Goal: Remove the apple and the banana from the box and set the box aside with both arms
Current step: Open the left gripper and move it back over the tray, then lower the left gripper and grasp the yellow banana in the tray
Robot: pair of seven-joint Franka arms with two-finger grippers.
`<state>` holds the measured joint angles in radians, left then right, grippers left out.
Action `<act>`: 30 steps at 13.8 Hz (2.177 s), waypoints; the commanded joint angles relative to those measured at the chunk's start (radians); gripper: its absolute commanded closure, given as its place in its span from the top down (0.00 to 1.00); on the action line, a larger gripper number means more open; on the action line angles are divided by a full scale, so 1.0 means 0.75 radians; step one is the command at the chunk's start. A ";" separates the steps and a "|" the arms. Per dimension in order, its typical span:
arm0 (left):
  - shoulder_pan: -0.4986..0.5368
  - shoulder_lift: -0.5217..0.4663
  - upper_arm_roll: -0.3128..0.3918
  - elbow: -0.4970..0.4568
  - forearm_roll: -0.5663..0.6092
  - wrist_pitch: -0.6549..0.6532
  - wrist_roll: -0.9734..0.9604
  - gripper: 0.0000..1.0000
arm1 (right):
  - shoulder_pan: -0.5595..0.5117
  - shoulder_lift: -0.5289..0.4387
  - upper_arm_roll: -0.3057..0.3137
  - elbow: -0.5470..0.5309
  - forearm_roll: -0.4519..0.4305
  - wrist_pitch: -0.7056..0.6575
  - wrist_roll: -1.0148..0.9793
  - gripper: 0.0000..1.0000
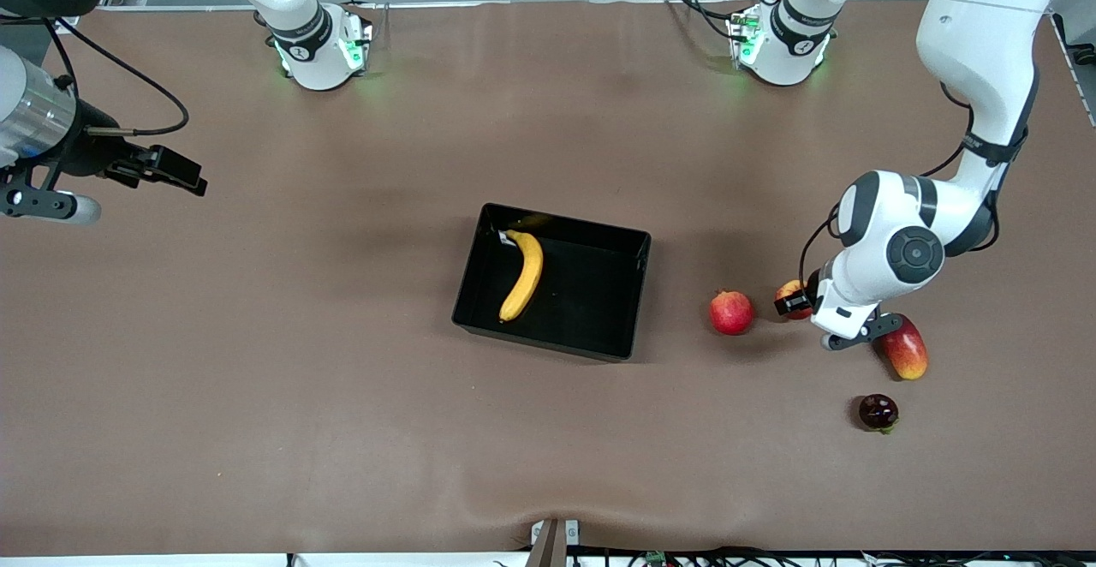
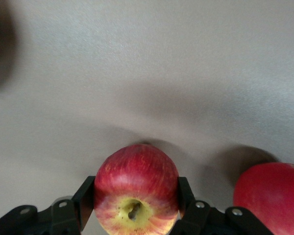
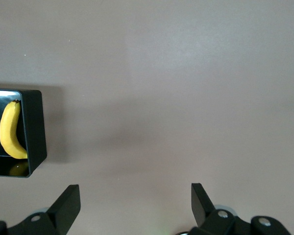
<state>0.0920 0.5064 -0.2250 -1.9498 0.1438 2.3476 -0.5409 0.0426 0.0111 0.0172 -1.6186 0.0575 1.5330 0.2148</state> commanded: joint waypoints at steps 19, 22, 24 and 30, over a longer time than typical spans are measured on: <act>-0.417 0.063 -0.336 0.658 0.041 -0.477 -0.154 1.00 | 0.007 -0.003 0.002 -0.026 -0.017 0.028 0.022 1.00; -0.590 0.238 -0.308 0.809 0.100 -0.451 -0.201 1.00 | 0.009 -0.003 0.002 -0.026 -0.017 0.030 0.022 1.00; -0.788 0.337 -0.167 0.887 0.119 -0.357 -0.272 1.00 | 0.009 -0.003 0.002 -0.026 -0.017 0.030 0.027 1.00; -1.016 0.503 0.007 0.886 0.123 -0.117 -0.355 1.00 | 0.019 -0.003 0.002 -0.026 -0.017 0.038 0.033 1.00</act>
<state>-0.6638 0.8569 -0.2301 -1.3232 0.2100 2.2505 -0.7949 0.0470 0.0117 0.0185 -1.6359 0.0575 1.5556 0.2195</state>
